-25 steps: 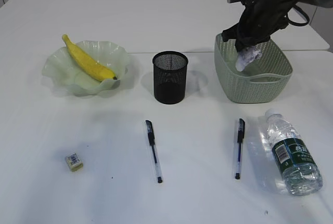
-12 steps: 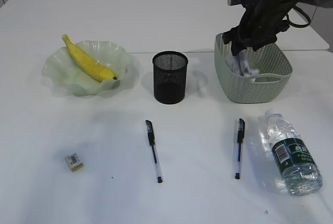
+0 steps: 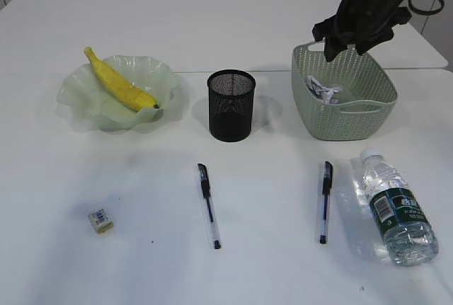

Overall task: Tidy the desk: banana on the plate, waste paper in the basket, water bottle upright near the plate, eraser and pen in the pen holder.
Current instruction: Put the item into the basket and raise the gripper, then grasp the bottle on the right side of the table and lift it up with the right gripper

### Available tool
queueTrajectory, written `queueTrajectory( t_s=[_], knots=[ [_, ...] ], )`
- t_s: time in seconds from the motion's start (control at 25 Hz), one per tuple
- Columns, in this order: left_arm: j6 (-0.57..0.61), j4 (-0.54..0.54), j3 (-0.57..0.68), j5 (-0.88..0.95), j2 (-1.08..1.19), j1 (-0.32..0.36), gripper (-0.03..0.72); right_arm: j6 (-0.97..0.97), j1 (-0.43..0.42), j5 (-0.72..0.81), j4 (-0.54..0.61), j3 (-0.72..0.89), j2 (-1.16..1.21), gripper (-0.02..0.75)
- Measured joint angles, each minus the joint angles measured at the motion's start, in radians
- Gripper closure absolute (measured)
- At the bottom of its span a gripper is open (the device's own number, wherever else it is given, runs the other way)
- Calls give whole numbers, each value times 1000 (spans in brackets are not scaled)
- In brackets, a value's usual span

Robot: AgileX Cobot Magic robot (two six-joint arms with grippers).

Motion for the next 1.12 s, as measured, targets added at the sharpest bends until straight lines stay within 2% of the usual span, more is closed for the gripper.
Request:
queueTrajectory(
  t_s=[0.28,0.48,0.88,1.12],
  knots=[
    [0,0,0,-2,0,0,381,-4,0,146,3,-2,-106,257],
    [0,0,0,-4,0,0,381,-32,0,246,50,40,-192,256],
    [0,0,0,-4,0,0,381,-55,0,251,65,407,-412,255],
    [0,0,0,-4,0,0,381,-35,0,233,65,574,-455,255]
  ],
)
